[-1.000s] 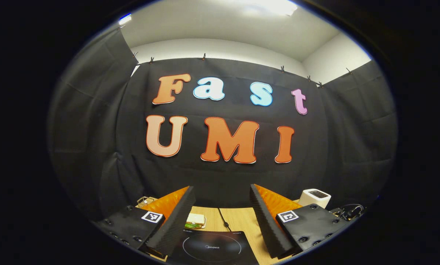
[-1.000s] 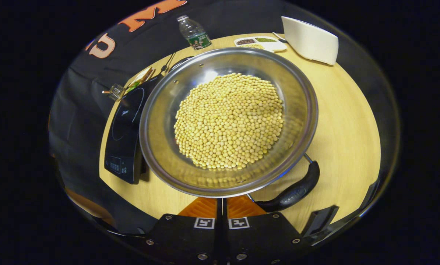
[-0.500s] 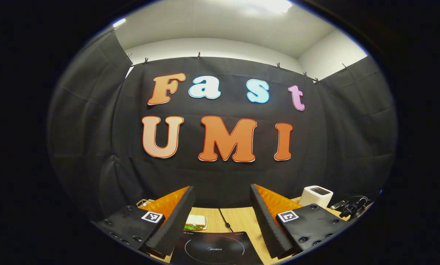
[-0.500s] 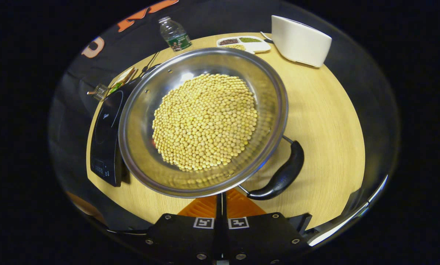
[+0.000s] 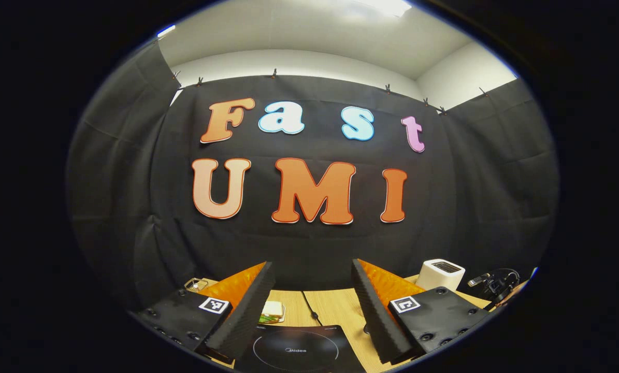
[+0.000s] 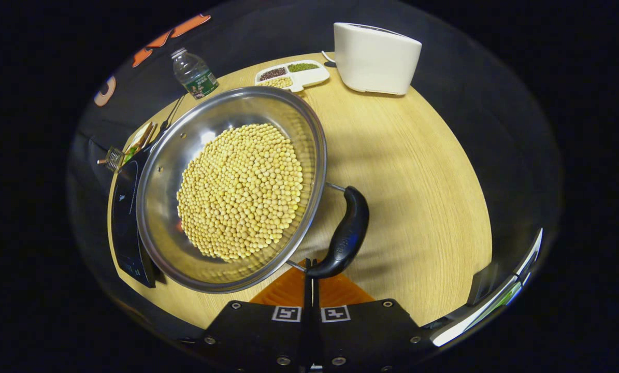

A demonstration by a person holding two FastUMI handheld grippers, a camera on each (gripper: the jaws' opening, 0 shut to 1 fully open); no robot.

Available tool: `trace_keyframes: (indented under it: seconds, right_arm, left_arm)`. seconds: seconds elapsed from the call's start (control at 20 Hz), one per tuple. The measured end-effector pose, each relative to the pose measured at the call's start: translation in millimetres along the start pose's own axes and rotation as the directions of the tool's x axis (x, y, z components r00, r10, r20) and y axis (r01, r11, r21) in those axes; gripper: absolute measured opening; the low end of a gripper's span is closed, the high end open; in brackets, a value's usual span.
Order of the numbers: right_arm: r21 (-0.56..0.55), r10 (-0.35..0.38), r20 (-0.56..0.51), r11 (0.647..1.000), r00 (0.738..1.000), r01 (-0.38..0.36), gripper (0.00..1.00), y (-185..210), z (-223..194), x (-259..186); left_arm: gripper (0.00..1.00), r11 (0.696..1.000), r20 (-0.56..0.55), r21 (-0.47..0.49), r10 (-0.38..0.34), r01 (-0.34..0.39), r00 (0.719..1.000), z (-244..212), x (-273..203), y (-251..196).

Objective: First push the handle of the pot to place it horizontally, then grasp the pot with both hands and set it on the induction cooktop.

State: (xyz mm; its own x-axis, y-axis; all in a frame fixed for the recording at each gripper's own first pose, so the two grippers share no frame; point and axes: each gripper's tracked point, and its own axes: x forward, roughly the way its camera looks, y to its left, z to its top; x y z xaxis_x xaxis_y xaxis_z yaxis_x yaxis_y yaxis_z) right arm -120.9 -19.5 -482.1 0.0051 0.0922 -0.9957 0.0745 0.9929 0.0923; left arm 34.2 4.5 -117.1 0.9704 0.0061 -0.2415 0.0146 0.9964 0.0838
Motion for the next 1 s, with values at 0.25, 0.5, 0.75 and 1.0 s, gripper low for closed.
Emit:
trace_keyframes:
  seconds: [0.25, 0.5, 0.75, 1.0]
  right_arm:
    - [0.025, -0.026, 0.047, 0.999, 0.999, 0.025, 0.00, -11.6, 24.6, 9.2]
    - [0.053, -0.052, 0.079, 0.997, 0.995, 0.048, 0.00, -23.3, 43.0, 8.0]
    - [0.103, -0.070, 0.108, 0.993, 0.992, 0.059, 0.00, -28.9, 63.9, 14.2]
    - [0.127, -0.094, 0.142, 0.989, 0.985, 0.076, 0.00, -27.3, 93.7, 24.3]
  left_arm:
    - [0.98, 1.000, -0.010, 0.001, 0.001, -0.001, 1.000, -4.6, -1.2, 0.3]
    - [0.98, 1.000, -0.011, -0.001, 0.016, -0.016, 1.000, -6.3, -0.8, 7.5]
    - [0.98, 1.000, -0.034, -0.021, 0.014, -0.015, 0.999, -18.1, 0.5, 8.5]
    - [0.98, 1.000, -0.062, -0.028, 0.008, -0.009, 0.998, -31.0, 3.2, 5.7]
